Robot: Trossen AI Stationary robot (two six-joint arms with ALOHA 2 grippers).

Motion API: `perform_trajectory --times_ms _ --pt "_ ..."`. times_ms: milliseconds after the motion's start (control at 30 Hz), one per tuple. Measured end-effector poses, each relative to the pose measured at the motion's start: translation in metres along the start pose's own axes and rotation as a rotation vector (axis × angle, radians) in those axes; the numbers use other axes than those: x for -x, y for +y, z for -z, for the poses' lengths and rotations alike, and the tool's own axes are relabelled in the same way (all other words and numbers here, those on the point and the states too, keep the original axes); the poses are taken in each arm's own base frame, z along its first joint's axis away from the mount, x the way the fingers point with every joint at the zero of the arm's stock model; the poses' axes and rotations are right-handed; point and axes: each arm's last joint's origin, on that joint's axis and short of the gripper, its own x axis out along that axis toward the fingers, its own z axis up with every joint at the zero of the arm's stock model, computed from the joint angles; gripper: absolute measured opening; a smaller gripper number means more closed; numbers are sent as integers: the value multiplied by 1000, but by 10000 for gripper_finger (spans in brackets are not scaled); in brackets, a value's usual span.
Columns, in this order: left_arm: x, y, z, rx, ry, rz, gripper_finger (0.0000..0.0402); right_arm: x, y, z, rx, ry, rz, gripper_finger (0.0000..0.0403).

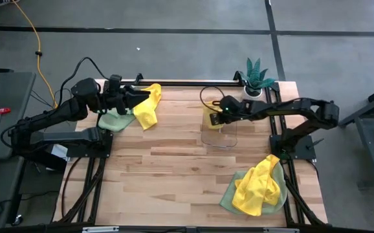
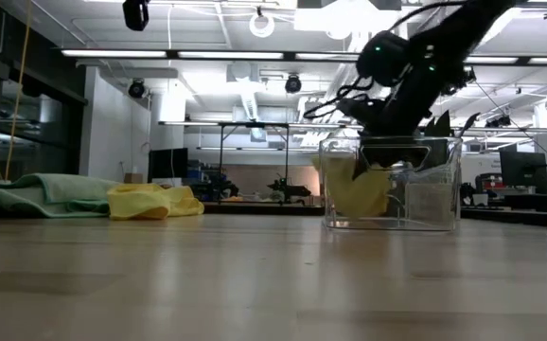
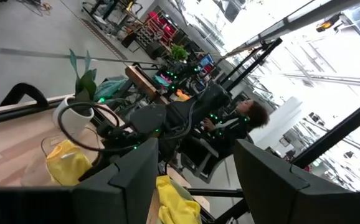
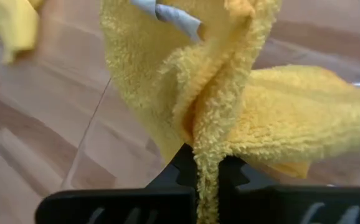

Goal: Fold microfiber towels
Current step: Put the folded yellow microfiber towel into the transparent bin

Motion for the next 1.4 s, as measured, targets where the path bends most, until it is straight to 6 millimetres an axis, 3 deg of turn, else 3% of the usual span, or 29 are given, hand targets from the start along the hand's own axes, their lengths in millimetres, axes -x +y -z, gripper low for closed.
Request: perform_trajectory --times_ms 200,500,667,967,1400 --pt "0 0 0 2 0 0 197 9 -7 6 -112 -19 -44 0" --pt "0 0 0 17 0 -1 197 28 1 -2 -144 -27 -24 0" --pt "0 0 0 28 -2 1 197 15 0 -1 -167 -39 11 0" --pt "0 0 0 42 -4 6 197 -25 8 -5 -89 -50 -108 0" --pt "0 -1 -1 49 -6 8 197 -22 13 -7 -173 -73 -146 0"
